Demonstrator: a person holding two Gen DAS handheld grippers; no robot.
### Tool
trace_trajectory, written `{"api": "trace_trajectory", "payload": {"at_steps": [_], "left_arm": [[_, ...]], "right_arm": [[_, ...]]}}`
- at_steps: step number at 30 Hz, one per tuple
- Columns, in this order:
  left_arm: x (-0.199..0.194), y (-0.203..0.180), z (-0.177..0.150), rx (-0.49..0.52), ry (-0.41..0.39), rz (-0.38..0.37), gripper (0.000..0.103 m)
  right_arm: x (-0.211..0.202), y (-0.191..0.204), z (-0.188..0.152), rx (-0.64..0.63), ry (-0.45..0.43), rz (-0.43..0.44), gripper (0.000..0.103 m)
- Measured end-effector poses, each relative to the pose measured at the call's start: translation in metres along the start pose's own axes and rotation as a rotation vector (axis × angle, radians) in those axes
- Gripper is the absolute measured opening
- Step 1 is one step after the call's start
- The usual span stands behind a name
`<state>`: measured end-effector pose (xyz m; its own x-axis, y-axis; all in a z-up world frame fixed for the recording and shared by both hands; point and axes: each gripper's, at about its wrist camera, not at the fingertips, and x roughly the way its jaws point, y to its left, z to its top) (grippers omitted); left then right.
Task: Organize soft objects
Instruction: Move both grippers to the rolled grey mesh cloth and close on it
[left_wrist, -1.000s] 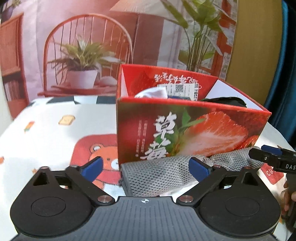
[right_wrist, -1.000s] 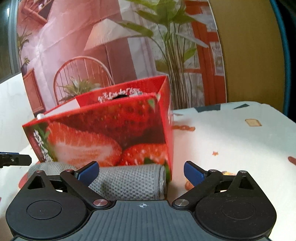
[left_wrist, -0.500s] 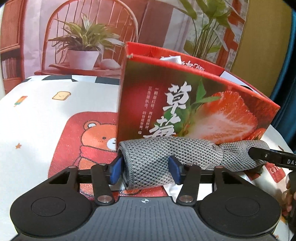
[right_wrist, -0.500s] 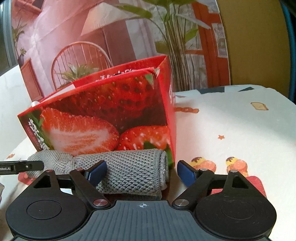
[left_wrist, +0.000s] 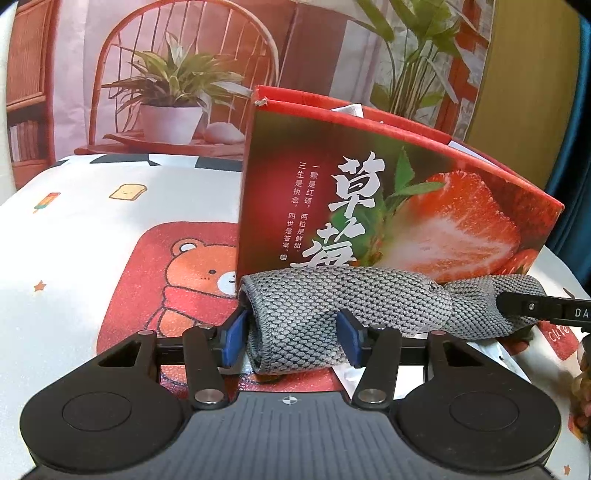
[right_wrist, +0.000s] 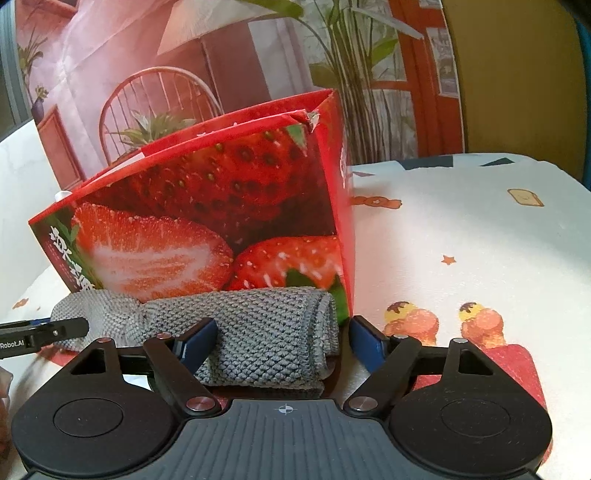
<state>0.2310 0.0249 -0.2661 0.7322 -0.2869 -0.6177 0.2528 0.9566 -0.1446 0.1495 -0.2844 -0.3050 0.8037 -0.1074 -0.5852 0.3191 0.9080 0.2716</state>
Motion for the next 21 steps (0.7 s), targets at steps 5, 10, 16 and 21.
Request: {"api": "trace_trajectory", "payload": {"at_steps": [5,10,16,21], "left_arm": [[0.0000,0.0004,0.0003,-0.003,0.000,-0.002,0.056],[0.0006,-0.0024,0.0005,0.006,0.000,0.008,0.055],[0.0005,-0.0031,-0.0001,-0.001,-0.002,0.008,0.053],[0.0012,-0.0092,0.0006,0.025,0.004,0.031,0.044]], "right_arm": [[0.0000,0.0004,0.0004,-0.001,0.001,0.002,0.074],[-0.0006,0.0031,-0.0006,-0.012,-0.001,0.007,0.065],[-0.0006,0.0048,-0.0018,-0.028,0.001,0.020,0.057],[-0.0036,0.0052,-0.0030,-0.035,-0.009,0.036,0.049]]}}
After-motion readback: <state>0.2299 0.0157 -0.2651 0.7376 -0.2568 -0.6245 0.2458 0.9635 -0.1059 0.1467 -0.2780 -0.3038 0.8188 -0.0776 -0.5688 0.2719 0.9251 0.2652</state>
